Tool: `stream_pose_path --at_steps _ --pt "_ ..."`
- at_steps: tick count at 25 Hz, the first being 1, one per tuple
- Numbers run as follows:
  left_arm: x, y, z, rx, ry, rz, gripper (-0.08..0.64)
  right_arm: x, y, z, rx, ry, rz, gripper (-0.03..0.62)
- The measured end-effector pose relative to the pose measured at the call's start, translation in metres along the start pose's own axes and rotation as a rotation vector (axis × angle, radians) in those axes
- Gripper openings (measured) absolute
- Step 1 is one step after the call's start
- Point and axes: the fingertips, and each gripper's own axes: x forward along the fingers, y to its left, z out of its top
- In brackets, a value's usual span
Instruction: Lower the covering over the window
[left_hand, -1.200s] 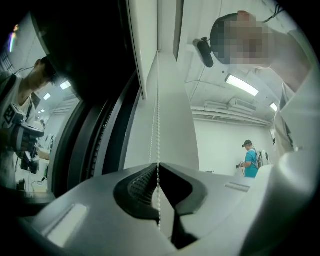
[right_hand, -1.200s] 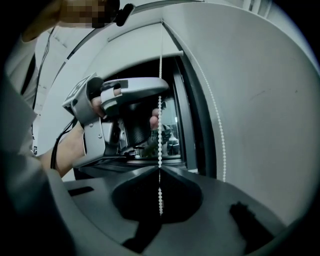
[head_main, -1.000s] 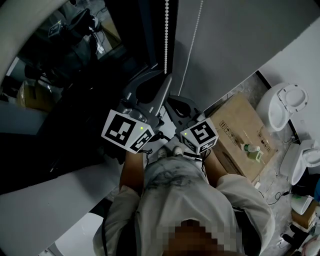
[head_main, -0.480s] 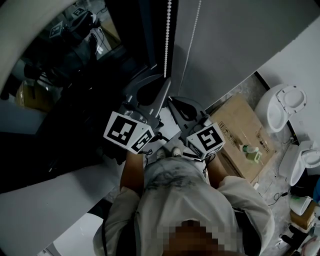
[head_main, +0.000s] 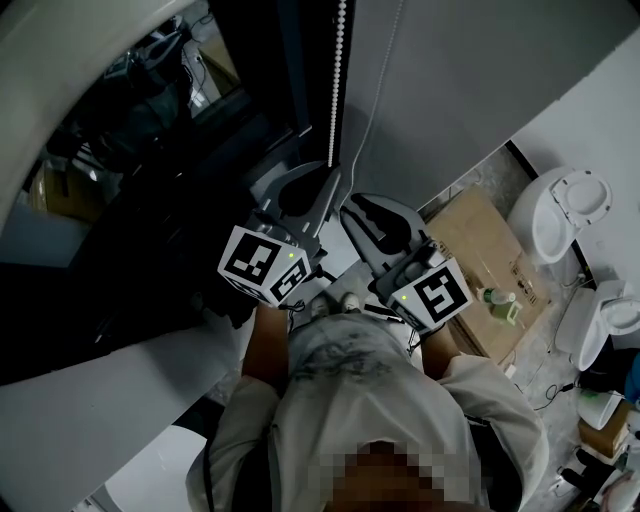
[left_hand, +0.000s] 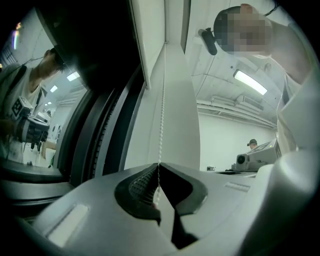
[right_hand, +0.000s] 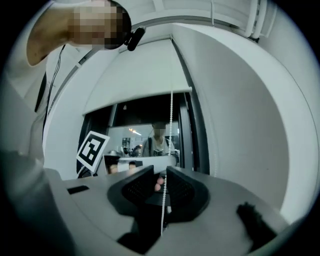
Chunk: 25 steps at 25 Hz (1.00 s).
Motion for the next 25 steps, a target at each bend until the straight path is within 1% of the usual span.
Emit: stream_pose_path --at_steps 8,13,17,19,22,25 --pt "-0.003 -0.005 -0.006 -0.001 0.008 0.001 0.017 0.002 -0.012 0.03 0.017 -0.086 -0.034 0.083" --pt "-0.007 -0.008 -0.005 0.0 0.007 0.005 0.017 0.005 -0.016 0.054 -0.019 -0.144 -0.033 0.084" --pt "-0.009 -0.01 -0.004 0.007 0.01 0.009 0.015 0.008 -0.015 0.076 -0.01 -0.207 -0.023 0.084" --pt "-0.009 -0.011 -0.005 0.012 0.013 0.01 0.015 0.009 -0.017 0.08 -0.018 -0.215 -0.027 0.084" --pt "-0.01 -0.012 -0.006 0.016 0.021 0.01 0.015 0.009 -0.021 0.078 -0.043 -0.188 -0.042 0.084" --pt "-0.011 -0.012 -0.02 0.012 0.058 0.015 0.015 0.01 -0.021 0.082 -0.04 -0.205 -0.043 0.084"
